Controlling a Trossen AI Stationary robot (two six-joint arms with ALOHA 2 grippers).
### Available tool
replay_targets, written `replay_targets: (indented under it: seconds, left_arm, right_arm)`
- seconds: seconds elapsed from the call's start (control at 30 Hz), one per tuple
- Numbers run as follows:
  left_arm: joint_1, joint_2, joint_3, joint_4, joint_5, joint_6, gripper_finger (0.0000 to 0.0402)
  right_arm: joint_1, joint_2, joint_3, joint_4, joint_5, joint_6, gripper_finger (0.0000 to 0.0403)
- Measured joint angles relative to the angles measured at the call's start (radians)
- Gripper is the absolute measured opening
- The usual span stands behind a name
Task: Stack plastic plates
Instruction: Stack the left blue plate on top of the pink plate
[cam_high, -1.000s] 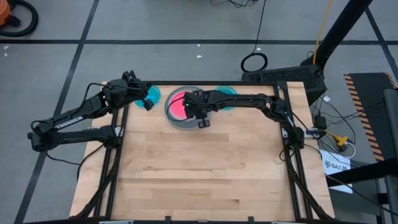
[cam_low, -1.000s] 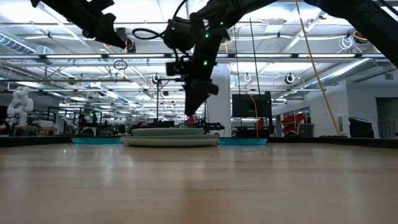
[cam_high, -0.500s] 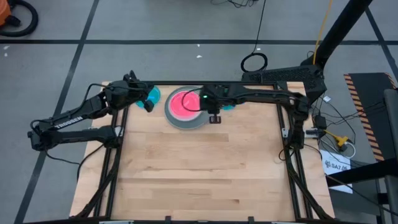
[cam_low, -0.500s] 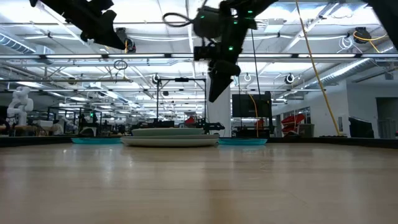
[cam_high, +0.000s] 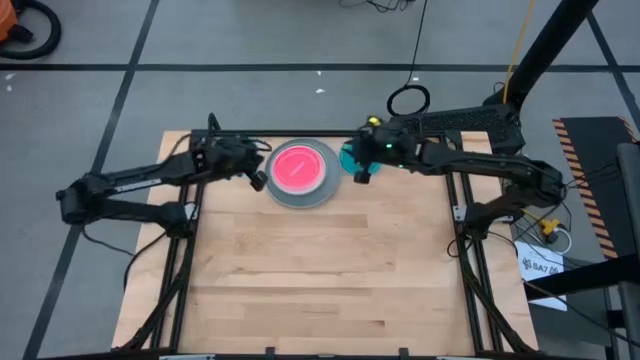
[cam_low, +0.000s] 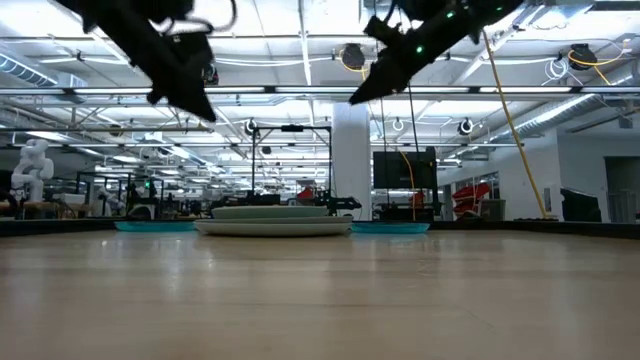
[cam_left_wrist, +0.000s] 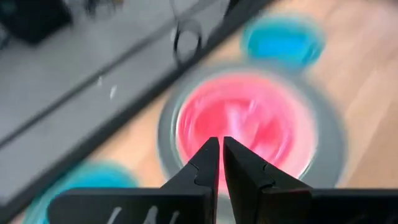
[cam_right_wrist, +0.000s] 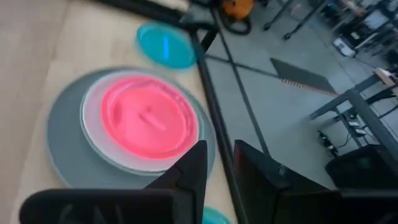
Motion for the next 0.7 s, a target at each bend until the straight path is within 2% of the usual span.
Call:
replay_targets:
  seconds: [0.13, 0.3, 0.4, 0.57, 0.7]
  left_arm:
    - [0.039, 0.110, 0.022, -0.184, 0.000, -0.011, 0.0030]
    - [0.099, 0.257, 0.152, -0.496, 0.001, 0.045, 0.0030]
    - [0.133, 0.338, 0.225, -0.588, 0.014, 0.206, 0.0030]
    - [0.215, 0.456, 0.277, -0.631, 0.162, 0.521, 0.0030]
    - [0.296, 0.541, 0.277, -0.634, 0.167, 0.683, 0.0030]
  right_arm:
    - [-0.016, -0.079, -0.046, 0.010, -0.046, 0.053, 0.0073]
    - [-0.017, -0.113, -0.096, 0.003, -0.098, 0.041, 0.0073]
    - [-0.024, -0.114, -0.101, 0.016, -0.103, 0.000, 0.0073]
    - [-0.041, -0.121, -0.102, -0.026, -0.101, -0.013, 0.0073]
    - [-0.050, -0.126, -0.103, -0.046, -0.102, 0.010, 0.0073]
